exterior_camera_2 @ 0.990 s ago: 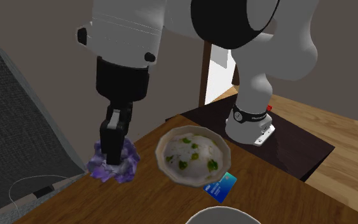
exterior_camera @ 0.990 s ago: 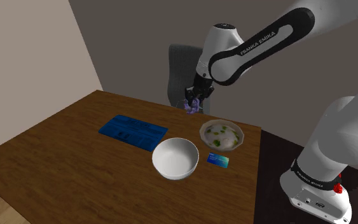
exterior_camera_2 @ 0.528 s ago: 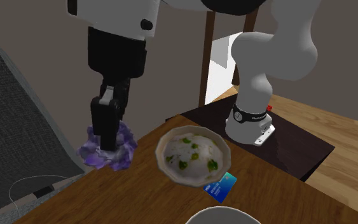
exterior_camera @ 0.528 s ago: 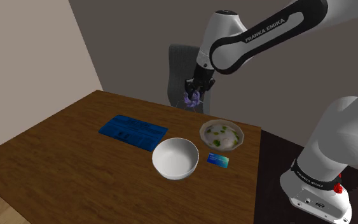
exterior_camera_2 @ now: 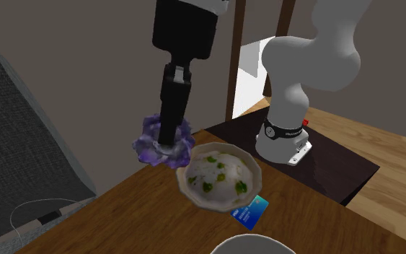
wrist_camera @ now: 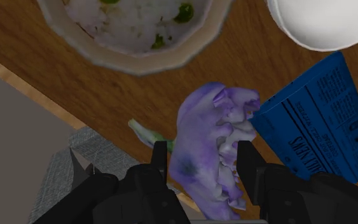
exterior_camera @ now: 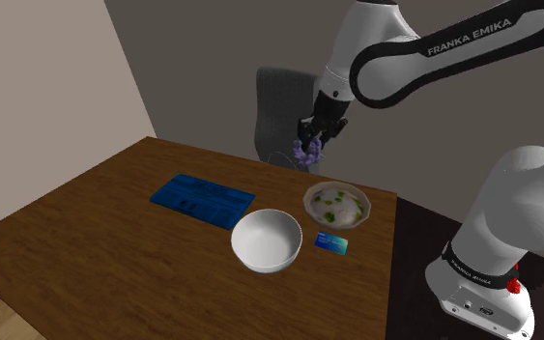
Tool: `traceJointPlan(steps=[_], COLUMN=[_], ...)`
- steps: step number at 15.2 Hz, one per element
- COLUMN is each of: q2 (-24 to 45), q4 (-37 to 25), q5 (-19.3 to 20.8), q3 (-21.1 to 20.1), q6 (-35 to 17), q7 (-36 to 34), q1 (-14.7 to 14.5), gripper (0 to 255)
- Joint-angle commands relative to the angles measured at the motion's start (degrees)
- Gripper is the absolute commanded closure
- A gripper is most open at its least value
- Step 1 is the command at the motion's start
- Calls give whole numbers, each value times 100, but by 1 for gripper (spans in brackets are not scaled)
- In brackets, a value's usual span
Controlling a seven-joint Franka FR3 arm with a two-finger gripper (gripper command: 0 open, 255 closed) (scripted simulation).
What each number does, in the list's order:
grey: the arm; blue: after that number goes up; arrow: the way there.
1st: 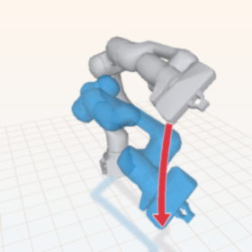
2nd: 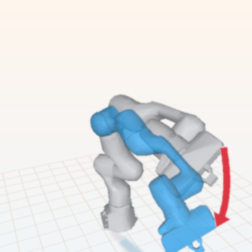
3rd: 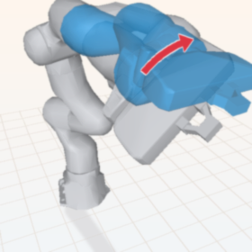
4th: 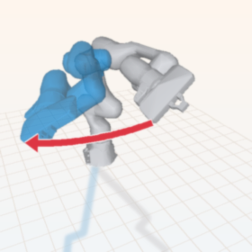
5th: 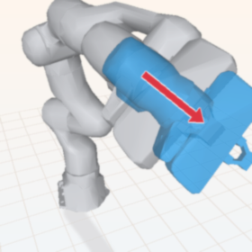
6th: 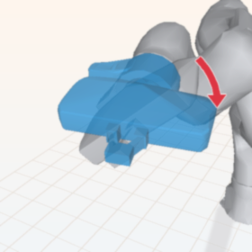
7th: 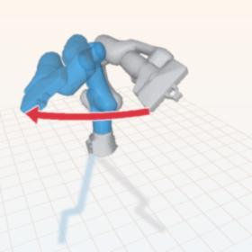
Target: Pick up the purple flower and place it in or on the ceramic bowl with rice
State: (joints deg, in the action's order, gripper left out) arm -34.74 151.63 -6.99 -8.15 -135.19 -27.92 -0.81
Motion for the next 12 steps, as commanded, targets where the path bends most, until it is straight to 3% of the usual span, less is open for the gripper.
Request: traceJointPlan(steps=[1, 7, 12], q2=[-543, -2338, -2286], q4=[284, 1003, 1365], q5=[-41, -170, -228], q3=[-2, -105, -156], q6=[255, 1325, 912], q7=[-37, -308, -306], q1=[-66, -361, -403], gripper=[255, 255, 255])
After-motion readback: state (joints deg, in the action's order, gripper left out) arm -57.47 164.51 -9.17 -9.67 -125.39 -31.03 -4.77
